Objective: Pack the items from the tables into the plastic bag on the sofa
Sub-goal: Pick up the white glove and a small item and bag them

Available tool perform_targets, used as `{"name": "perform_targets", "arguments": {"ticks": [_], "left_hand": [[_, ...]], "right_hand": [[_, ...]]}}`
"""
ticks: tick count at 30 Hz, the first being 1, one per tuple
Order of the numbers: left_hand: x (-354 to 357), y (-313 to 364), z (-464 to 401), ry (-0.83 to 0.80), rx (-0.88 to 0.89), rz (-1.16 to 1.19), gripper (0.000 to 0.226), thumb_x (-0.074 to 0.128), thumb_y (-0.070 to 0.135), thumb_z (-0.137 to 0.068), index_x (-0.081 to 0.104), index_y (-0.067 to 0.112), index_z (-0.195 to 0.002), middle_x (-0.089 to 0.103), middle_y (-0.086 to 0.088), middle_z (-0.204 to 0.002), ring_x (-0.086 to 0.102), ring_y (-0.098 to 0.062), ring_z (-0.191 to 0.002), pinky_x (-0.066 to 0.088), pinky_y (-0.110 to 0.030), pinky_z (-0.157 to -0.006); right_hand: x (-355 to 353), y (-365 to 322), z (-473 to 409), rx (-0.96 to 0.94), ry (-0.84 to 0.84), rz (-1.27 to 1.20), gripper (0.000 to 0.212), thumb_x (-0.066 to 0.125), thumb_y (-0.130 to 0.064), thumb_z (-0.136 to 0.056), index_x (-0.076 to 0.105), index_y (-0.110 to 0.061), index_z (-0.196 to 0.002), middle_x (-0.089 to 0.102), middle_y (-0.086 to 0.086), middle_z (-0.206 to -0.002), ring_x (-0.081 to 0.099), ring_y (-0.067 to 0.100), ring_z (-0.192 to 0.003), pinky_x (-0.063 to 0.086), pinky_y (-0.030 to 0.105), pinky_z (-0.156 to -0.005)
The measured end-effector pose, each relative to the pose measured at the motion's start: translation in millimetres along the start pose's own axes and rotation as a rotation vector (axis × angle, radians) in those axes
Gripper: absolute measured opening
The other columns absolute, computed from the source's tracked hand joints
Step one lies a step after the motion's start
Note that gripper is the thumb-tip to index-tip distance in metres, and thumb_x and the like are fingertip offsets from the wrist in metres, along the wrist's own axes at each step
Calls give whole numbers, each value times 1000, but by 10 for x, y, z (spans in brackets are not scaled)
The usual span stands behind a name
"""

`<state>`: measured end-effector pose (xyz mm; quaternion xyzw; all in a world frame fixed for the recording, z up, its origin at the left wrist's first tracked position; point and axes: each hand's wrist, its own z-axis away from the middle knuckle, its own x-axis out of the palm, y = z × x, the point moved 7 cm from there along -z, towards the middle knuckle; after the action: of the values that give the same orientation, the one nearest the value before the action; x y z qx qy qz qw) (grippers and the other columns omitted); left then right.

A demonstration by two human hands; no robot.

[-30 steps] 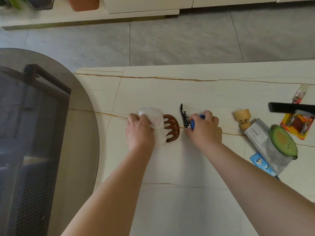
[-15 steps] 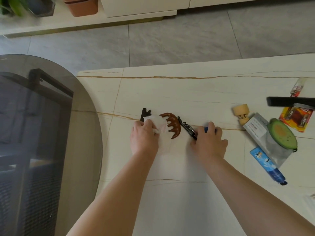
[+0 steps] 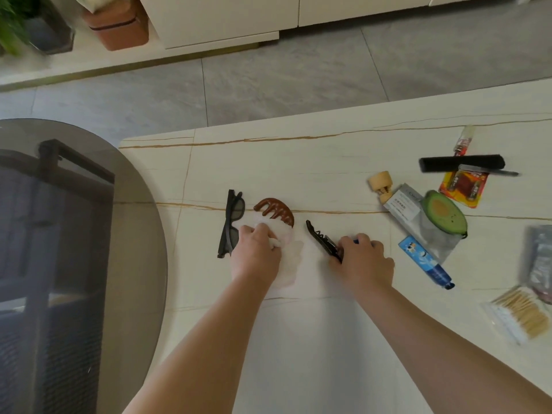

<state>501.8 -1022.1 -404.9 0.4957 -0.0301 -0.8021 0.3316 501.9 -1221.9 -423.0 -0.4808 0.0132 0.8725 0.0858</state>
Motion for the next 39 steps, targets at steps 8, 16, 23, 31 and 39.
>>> {"name": "perform_targets", "arguments": {"ticks": [8,16,23,31,39], "left_hand": [[-394,677,565,-41,142,66,44,52,16,-86,47,32,-127,48,-5,-126,61,-27,-92,51,-33,-73],[-708,1519,1335,-102,202,151,79,55,20,-91,5,23,-152,53,-10,-134,55,-27,-118,46,-34,-85],[-825,2370,2306,-202,344,157,73,55,23,-94,12,16,-152,49,-12,-142,48,-27,-129,41,-34,-101],[-603,3111,3529,-336,510,112,57,65,17,-86,40,12,-138,56,-9,-130,56,-28,-117,47,-35,-98],[-110,3756,4668,-414,633,46,63,60,25,-90,31,16,-145,55,-10,-135,53,-28,-122,43,-34,-100]], "right_hand": [[-612,490,585,22,31,-43,31,46,-39,-88,53,-22,-112,49,2,-116,44,25,-113,36,33,-73],[-1371,1222,1450,123,165,-59,32,46,-42,-87,52,-27,-115,48,-2,-119,42,23,-115,38,35,-82],[-1909,2001,2402,256,256,-141,30,46,-44,-89,51,-30,-116,49,-4,-122,41,22,-118,37,36,-83],[-2208,2920,3440,417,302,-308,32,48,-45,-88,50,-30,-116,47,-3,-122,42,23,-115,43,37,-87],[-2129,3913,4402,574,348,-476,27,50,-41,-87,52,-31,-112,49,-4,-120,42,22,-113,42,35,-85]]}}
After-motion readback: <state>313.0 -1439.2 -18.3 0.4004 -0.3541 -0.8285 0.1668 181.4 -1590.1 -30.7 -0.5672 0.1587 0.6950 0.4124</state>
